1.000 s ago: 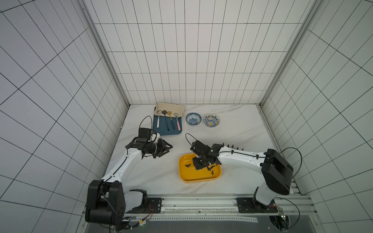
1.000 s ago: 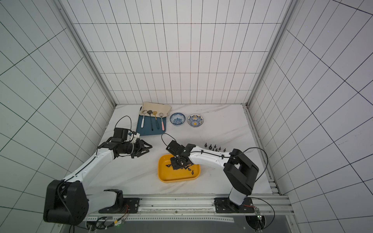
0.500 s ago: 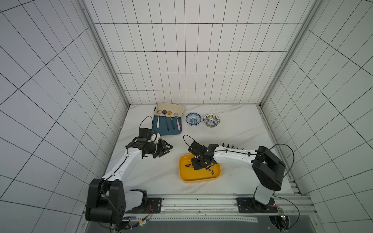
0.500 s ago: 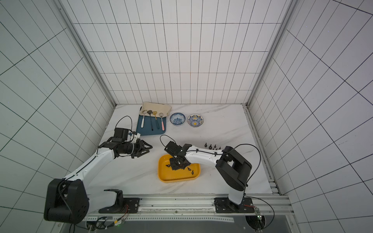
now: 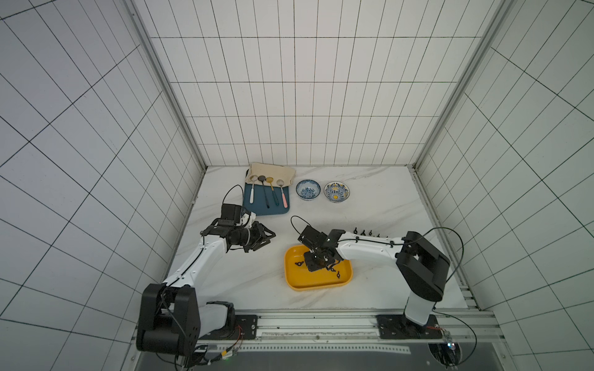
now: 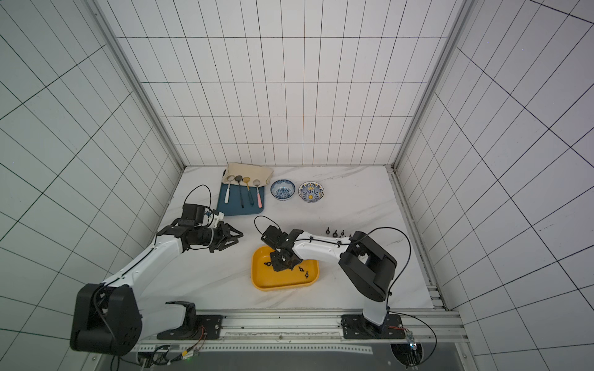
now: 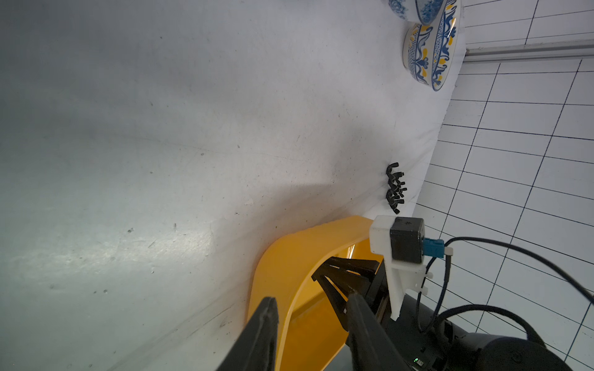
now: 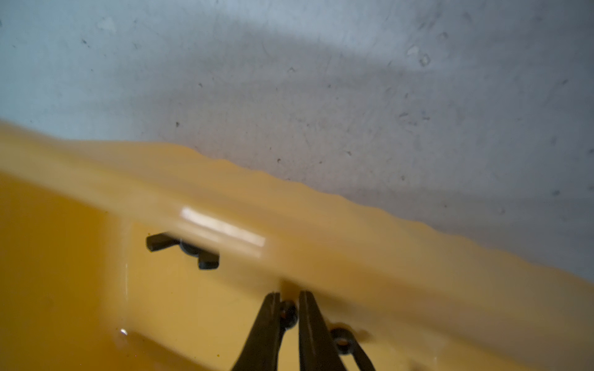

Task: Take out the wing nut from the storage box
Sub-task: Pick up the wing nut from the storage box, then place the wing nut at the center of the board.

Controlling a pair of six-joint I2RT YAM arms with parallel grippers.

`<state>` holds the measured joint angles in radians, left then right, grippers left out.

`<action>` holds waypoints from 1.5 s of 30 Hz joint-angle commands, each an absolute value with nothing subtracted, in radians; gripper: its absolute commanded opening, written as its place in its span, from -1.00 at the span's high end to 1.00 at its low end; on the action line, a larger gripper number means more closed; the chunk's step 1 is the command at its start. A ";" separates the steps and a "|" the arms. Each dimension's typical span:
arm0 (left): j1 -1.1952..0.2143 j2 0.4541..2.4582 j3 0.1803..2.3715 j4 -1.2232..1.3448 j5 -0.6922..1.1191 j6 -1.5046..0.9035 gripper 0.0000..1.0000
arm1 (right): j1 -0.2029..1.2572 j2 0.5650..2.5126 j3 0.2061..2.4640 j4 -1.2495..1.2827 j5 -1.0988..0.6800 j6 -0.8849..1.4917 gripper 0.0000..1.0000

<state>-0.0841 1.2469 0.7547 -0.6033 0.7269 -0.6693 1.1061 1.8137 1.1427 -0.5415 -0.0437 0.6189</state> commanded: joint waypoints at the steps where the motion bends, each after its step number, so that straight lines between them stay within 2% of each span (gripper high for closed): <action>1: -0.081 1.251 0.747 -0.592 0.729 -0.651 0.21 | 1.105 1.839 1.192 -0.560 -0.029 0.630 0.75; 13: -0.081 1.251 0.749 -0.591 0.722 -0.652 0.22 | 1.095 1.797 1.204 -0.513 0.000 0.644 0.93; 23: -0.105 1.244 0.788 -0.587 0.739 -0.667 0.22 | 1.007 1.703 1.210 -0.545 0.031 0.617 0.96; 27: -0.228 1.266 0.862 -0.586 0.696 -0.676 0.22 | 0.942 1.635 1.185 -0.598 0.065 0.594 0.96; 34: -0.493 1.391 1.035 -0.538 0.629 -0.716 0.22 | 0.747 1.432 1.026 -0.675 0.115 0.562 0.96; 39: -0.591 1.480 1.106 -0.481 0.631 -0.748 0.22 | 0.632 1.332 0.912 -0.701 0.102 0.555 0.96; 45: -0.684 1.588 1.138 -0.399 0.649 -0.801 0.22 | 0.582 1.357 0.829 -0.680 0.052 0.582 0.96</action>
<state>-0.6559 1.5536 1.1152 -0.4660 0.6468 -0.7643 0.5945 1.3411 0.8700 -0.6666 0.0780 0.5735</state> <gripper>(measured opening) 0.390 0.058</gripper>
